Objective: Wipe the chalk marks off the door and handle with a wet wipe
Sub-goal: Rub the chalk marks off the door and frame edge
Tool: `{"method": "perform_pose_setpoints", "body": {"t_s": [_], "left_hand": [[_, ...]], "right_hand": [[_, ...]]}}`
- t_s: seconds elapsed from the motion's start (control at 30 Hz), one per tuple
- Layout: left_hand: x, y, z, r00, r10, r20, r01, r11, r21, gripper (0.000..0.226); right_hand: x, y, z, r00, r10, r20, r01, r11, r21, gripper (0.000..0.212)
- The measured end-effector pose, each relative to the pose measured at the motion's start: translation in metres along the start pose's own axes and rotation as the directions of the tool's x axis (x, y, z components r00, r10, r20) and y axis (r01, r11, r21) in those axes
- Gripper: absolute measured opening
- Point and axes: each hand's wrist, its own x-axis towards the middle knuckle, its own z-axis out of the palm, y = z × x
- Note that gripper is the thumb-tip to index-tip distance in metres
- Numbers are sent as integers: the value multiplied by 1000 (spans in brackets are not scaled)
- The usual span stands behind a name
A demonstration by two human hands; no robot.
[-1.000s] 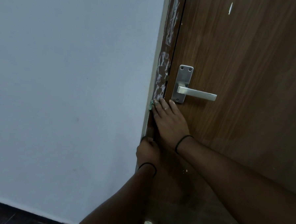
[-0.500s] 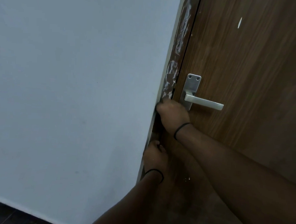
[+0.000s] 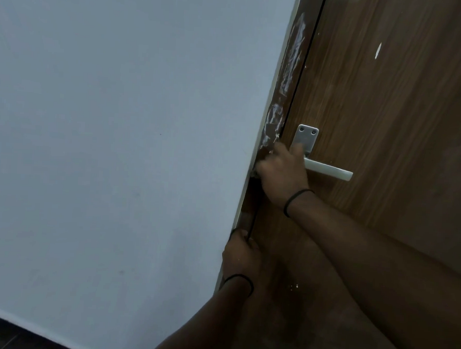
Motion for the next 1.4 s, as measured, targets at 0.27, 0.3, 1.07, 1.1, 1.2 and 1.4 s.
{"method": "perform_pose_setpoints", "body": {"t_s": [0.27,0.3,1.07,1.1,1.2,1.4], "left_hand": [[2,17,-2,983,174,-50,-175,984,-23,38],[3,19,-4,973,225,-44,-226,974,-14,45],[39,73,-9,922,202,331,-372,700,609,78],[38,76,-10,917,211,340,-388,674,629,75],[41,79,-11,906,229,357,-417,634,651,71],[44,69,-15,908,239,343,-412,651,638,75]], "right_hand": [[-2,4,2,1000,-7,2,7,998,70,11],[2,8,1,999,32,-30,-30,998,63,11],[42,43,-14,986,99,-132,-92,994,60,11],[38,40,-9,995,-19,-97,25,998,64,9],[35,40,-4,992,-97,-76,102,993,64,8],[42,34,-13,997,40,-69,-31,992,121,9]]}}
